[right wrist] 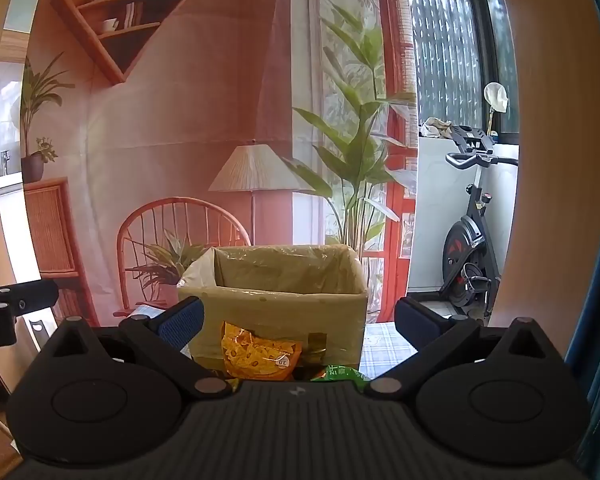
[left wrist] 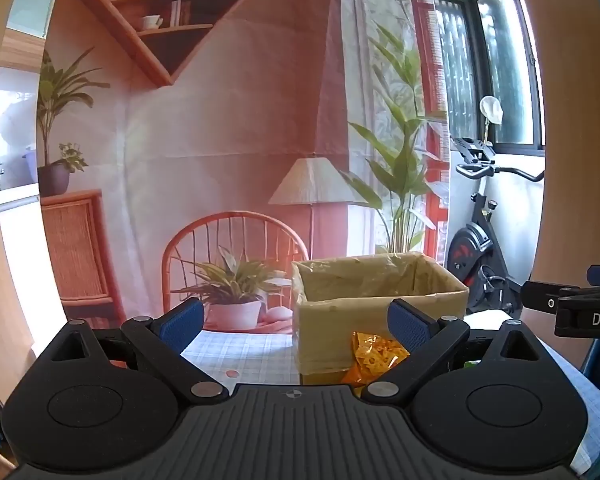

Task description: Organize snacks

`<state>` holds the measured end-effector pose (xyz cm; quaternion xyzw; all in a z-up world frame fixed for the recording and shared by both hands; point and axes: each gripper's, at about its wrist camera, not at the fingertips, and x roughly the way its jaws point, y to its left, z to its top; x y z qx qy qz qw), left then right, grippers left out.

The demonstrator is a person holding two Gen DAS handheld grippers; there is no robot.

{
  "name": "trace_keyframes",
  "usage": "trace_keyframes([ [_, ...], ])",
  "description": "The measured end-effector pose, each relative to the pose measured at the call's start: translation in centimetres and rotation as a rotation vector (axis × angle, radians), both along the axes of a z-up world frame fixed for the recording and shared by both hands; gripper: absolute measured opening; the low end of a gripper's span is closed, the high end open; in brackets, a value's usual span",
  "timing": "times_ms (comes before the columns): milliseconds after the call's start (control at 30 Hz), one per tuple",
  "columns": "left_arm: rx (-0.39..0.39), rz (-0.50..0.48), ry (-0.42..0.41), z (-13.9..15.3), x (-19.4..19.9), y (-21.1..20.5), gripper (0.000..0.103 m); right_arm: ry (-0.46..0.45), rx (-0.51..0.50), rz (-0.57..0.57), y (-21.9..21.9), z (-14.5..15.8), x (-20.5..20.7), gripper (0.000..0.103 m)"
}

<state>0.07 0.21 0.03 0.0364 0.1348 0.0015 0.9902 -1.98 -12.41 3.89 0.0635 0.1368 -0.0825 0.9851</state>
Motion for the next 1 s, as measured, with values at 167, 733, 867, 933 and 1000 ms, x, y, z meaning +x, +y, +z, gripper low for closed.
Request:
trace_keyframes([
  [167,0.02,0.004,-0.017,-0.02,-0.32,-0.22,0.099,-0.001,0.0,0.0,0.08,0.05,0.01,0.103],
  [733,0.004,0.02,-0.017,0.08,-0.31,-0.17,0.1,-0.002,-0.009,0.003,0.27,0.31,0.17,0.103],
  [867,0.003,0.02,-0.015,0.12,-0.35,-0.14,0.1,-0.002,-0.01,0.003,0.29,0.3,0.13,0.103],
  [933,0.004,0.021,-0.016,0.04,-0.36,-0.23,0.1,-0.002,-0.01,0.003,0.31,0.29,0.12,0.103],
  [1000,0.004,0.02,-0.016,0.05,-0.35,-0.23,0.1,-0.002,-0.01,0.003,0.24,0.2,0.11,0.103],
])
